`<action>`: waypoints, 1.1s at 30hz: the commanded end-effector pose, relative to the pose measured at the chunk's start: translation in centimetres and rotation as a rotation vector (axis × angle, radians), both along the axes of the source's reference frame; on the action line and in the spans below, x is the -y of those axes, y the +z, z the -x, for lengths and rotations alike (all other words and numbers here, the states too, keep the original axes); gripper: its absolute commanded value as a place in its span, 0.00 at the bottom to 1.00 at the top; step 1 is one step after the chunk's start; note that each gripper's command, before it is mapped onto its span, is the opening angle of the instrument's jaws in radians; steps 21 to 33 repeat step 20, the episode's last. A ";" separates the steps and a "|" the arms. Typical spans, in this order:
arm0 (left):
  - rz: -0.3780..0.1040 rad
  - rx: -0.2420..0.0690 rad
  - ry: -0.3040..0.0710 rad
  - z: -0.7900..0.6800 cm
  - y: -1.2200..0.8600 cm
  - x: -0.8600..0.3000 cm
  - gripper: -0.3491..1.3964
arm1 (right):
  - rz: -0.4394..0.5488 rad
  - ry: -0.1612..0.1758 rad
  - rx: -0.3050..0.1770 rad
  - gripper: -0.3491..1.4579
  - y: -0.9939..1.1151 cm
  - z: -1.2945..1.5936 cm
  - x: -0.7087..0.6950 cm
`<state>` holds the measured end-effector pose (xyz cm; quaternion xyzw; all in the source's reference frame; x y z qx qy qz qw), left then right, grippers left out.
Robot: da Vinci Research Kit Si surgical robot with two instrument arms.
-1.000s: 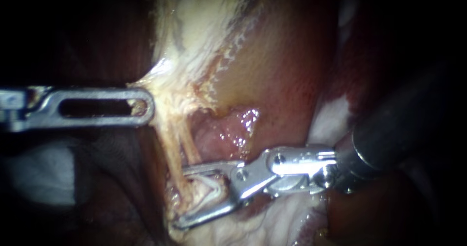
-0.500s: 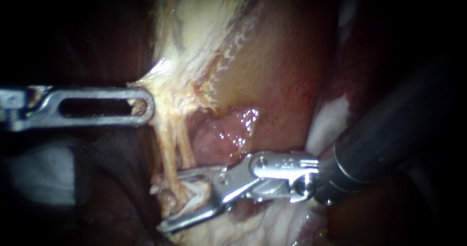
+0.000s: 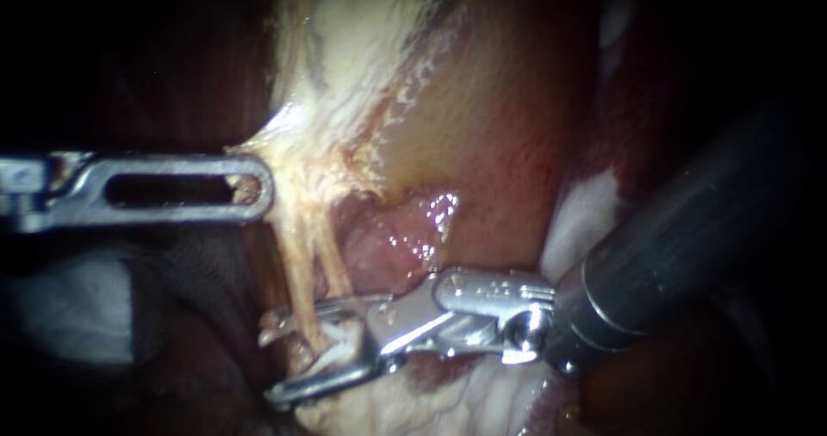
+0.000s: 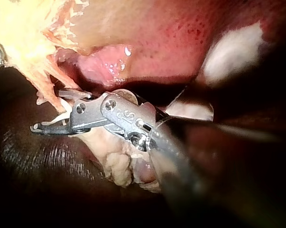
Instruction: Clipping first clip left tube
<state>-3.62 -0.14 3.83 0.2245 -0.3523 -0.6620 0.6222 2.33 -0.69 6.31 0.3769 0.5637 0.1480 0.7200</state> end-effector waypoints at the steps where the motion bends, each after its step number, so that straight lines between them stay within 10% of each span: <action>1: 0.000 0.000 0.000 0.00 0.00 0.00 0.00 | 0.001 -0.004 0.011 0.00 0.02 0.02 -0.01; 33: 0.000 0.000 0.000 0.00 0.01 0.00 0.00 | -0.052 0.000 0.058 0.00 0.12 0.07 -0.03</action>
